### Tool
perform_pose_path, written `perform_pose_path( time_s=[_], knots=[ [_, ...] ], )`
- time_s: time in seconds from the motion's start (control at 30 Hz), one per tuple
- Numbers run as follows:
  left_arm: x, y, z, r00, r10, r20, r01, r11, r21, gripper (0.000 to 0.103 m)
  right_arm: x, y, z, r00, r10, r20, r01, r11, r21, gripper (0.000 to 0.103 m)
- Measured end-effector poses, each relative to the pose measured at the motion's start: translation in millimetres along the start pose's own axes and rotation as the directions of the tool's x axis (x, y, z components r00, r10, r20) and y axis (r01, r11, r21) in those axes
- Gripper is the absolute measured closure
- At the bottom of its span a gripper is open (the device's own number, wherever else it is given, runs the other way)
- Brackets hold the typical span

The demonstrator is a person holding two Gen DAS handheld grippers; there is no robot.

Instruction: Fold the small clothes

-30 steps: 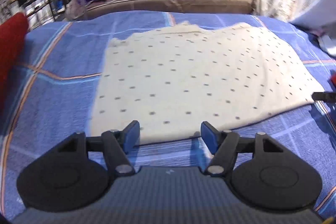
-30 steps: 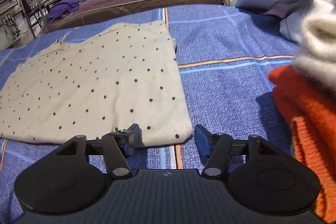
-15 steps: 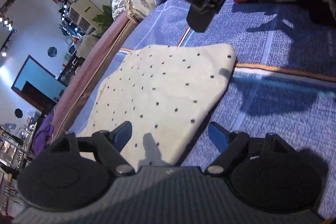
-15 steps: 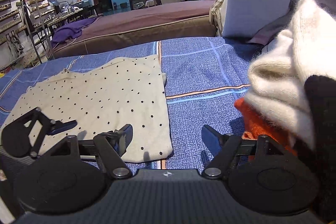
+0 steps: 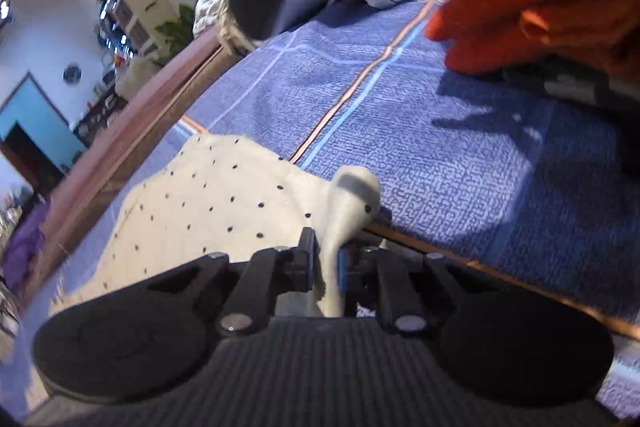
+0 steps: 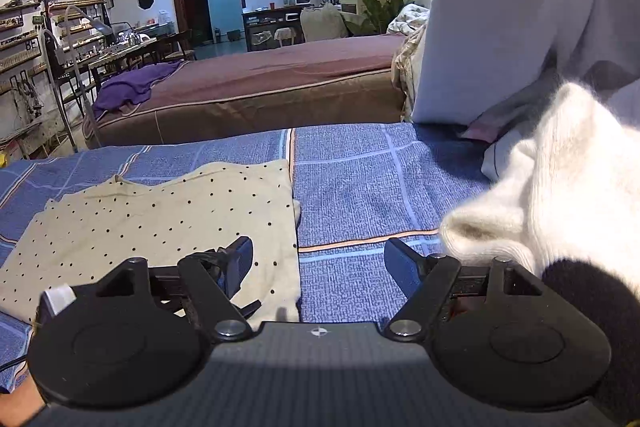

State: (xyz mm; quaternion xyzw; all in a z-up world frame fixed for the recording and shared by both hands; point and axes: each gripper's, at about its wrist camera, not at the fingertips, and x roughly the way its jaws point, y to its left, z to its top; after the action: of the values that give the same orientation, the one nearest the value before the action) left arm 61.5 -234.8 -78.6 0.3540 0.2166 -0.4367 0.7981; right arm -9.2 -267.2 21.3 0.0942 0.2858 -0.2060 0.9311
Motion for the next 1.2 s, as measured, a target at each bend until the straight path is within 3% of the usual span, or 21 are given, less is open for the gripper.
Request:
perform_pose_path(
  time_s=[0.03,0.07,0.13,0.17,0.2,0.27,0.3,0.4,0.47,0.57,0.67,0.8,0.87,0.93,1.03,1.13,1.2],
  knots=[
    [-4.6,18.2,-1.5,0.999,-0.038,0.0,0.038,0.992,-0.118,0.095,3.2,1.2,3.4,1.0,0.013,0.001,-0.013,1.0,0.003,0.0],
    [-8.0,38.5,-4.5,0.997,-0.08,0.008,0.08,0.965,-0.25,0.095,6.9,1.8,6.2,1.0,0.025,0.002,-0.025,1.0,0.014,0.0],
    [-17.3,81.0,-19.3,0.988,-0.148,0.034,0.145,0.859,-0.491,0.096,18.2,0.4,10.1,0.999,0.046,-0.002,-0.046,0.997,0.067,0.0],
    [-21.0,98.4,-26.7,0.989,-0.143,0.036,0.139,0.819,-0.556,0.096,24.9,-1.2,9.5,0.998,0.055,-0.013,-0.053,0.994,0.1,0.0],
    [-27.5,109.9,-31.2,0.994,-0.108,0.033,0.108,0.809,-0.577,0.096,32.9,-3.7,9.4,0.998,0.059,-0.032,-0.054,0.989,0.139,0.0],
    [-32.7,120.7,-36.5,0.998,-0.051,0.025,0.056,0.837,-0.544,0.096,50.2,-5.4,7.4,0.994,0.075,-0.079,-0.057,0.975,0.217,0.0],
    [-33.7,122.9,-37.9,0.998,-0.058,0.023,0.061,0.844,-0.534,0.096,59.8,-6.0,5.6,0.989,0.101,-0.11,-0.067,0.959,0.275,0.0],
    [-39.0,119.9,-43.9,0.997,-0.075,0.031,0.08,0.831,-0.55,0.096,91.0,-5.4,0.2,0.961,0.222,-0.164,-0.128,0.883,0.451,0.0],
    [-40.1,115.5,-45.1,0.997,-0.07,0.033,0.076,0.839,-0.538,0.096,115.0,-5.1,-1.0,0.935,0.305,-0.18,-0.159,0.816,0.555,0.0],
    [-39.6,107.0,-44.5,0.995,-0.089,0.04,0.097,0.841,-0.532,0.096,148.9,-11.4,-4.0,0.913,0.349,-0.211,-0.11,0.708,0.698,0.0],
    [-42.3,103.8,-46.7,0.994,-0.098,0.045,0.107,0.832,-0.545,0.096,176.3,-13.7,-7.3,0.894,0.381,-0.238,-0.078,0.654,0.753,0.0],
    [-43.1,105.2,-49.5,0.993,-0.108,0.047,0.116,0.823,-0.556,0.096,189.3,-7.1,-1.5,0.891,0.41,-0.196,-0.123,0.631,0.766,0.0],
    [-42.3,106.6,-50.3,0.992,-0.112,0.048,0.12,0.82,-0.56,0.096,195.1,-1.2,2.4,0.883,0.425,-0.199,-0.139,0.642,0.754,0.016],
    [-43.5,106.8,-51.6,0.992,-0.115,0.048,0.122,0.815,-0.566,0.096,197.0,3.0,4.7,0.886,0.41,-0.215,-0.134,0.671,0.729,0.049],
    [-43.0,107.2,-52.8,0.992,-0.119,0.047,0.125,0.811,-0.571,0.096,200.0,4.9,4.0,0.887,0.404,-0.224,-0.139,0.695,0.705,0.074],
    [-43.1,107.7,-53.1,0.992,-0.119,0.05,0.126,0.806,-0.579,0.096,200.9,0.6,7.0,0.886,0.401,-0.233,-0.142,0.712,0.687,0.085],
    [-44.7,108.3,-53.1,0.992,-0.114,0.055,0.125,0.801,-0.586,0.096,194.9,2.5,9.3,0.892,0.386,-0.235,-0.14,0.731,0.668,0.086]
  ],
)
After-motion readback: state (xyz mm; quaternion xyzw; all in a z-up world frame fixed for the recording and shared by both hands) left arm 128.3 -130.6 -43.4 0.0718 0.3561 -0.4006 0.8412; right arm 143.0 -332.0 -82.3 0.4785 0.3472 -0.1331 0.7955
